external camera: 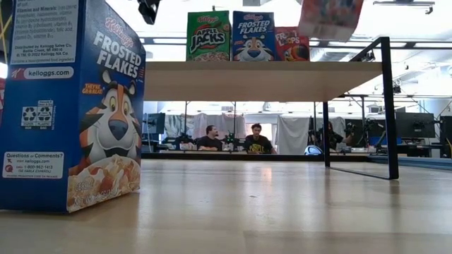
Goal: Stack cereal on shelf
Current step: Put the bottom red cereal box on the shelf aligned with the other red cereal box
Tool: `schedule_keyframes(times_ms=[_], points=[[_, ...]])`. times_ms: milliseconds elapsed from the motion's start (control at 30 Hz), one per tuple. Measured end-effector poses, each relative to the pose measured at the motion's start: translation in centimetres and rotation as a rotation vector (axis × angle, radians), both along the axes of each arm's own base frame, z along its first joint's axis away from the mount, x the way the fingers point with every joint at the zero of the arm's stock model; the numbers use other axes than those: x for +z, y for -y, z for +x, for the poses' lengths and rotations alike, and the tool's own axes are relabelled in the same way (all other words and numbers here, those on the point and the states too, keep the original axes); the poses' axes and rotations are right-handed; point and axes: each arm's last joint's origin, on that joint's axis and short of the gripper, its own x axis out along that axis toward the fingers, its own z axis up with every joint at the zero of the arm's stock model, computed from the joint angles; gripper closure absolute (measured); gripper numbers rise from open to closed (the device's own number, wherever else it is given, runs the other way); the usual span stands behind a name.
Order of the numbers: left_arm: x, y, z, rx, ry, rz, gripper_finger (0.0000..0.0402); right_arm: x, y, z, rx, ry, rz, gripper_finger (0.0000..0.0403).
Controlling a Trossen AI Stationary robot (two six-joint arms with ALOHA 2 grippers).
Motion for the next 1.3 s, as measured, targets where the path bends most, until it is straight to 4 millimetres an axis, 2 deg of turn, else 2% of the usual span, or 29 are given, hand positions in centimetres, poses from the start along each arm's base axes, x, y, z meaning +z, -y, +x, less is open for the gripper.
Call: schedule_keyframes(times_ms=[300,533,800,1100,1300], points=[[0.1,-0.1,-0.6,0.002,-0.022,-0.003,0.0399,-1.0,3.2,1.7,0.047,-0.073,-0.085,0.0281],[0.1,-0.1,-0.6,0.004,-0.025,0.001,0.0399,-2.2,4.6,3.6,0.083,-0.116,-0.136,0.0281],[0.1,-0.1,-0.6,0.004,-0.028,0.004,0.0399,-3.6,4.7,5.1,0.092,-0.16,-0.22,0.0275],[0.1,-0.1,-0.6,0.005,-0.026,0.0,0.0399,-3.6,4.6,5.4,0.08,-0.133,-0.223,0.0204],[0.1,-0.1,-0.6,0.005,-0.026,-0.001,0.0399,-3.2,4.4,5.2,0.072,-0.127,-0.284,0.0189]])
